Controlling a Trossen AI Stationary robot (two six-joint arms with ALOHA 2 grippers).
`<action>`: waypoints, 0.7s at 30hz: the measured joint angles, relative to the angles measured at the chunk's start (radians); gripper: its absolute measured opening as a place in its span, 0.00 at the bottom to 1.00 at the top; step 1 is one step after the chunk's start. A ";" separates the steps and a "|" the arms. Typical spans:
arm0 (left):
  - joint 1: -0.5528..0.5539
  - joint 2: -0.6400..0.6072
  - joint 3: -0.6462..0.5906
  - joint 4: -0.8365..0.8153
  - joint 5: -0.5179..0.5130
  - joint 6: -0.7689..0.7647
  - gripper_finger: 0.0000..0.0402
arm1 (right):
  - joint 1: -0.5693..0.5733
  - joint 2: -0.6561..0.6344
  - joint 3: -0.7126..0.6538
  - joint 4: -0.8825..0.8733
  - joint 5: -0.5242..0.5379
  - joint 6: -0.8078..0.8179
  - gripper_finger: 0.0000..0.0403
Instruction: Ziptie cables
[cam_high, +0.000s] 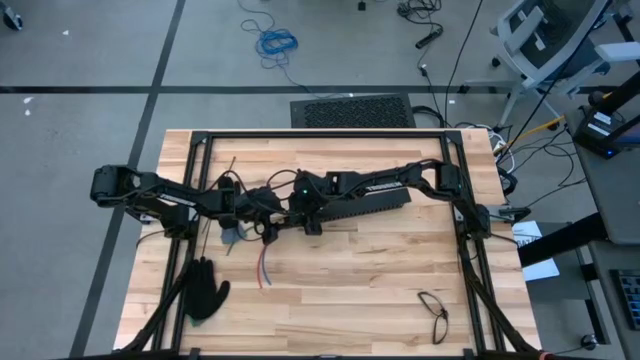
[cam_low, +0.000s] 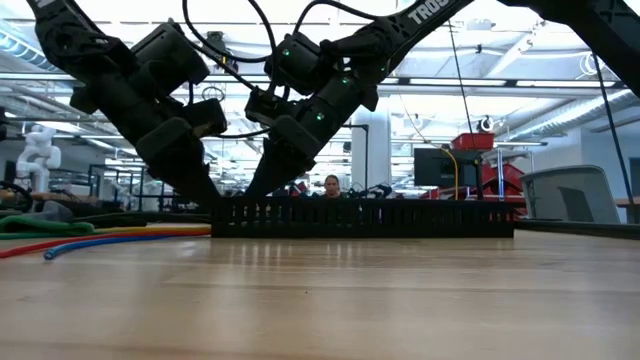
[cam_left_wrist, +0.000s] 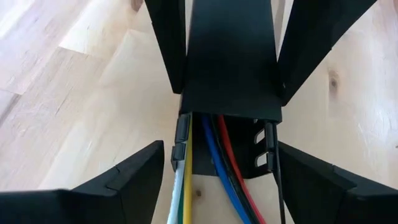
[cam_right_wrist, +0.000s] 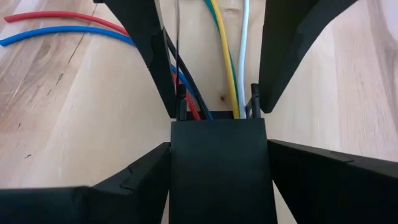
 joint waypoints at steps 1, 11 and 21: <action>0.000 0.000 0.000 0.001 -0.004 0.000 0.70 | -0.001 0.000 0.000 0.000 -0.001 0.000 0.60; -0.007 0.001 0.000 0.009 -0.020 0.003 0.70 | -0.017 0.000 0.000 -0.001 -0.005 0.000 0.60; -0.008 0.002 -0.001 0.019 -0.023 0.047 0.59 | -0.017 0.000 0.000 0.009 -0.006 -0.006 0.60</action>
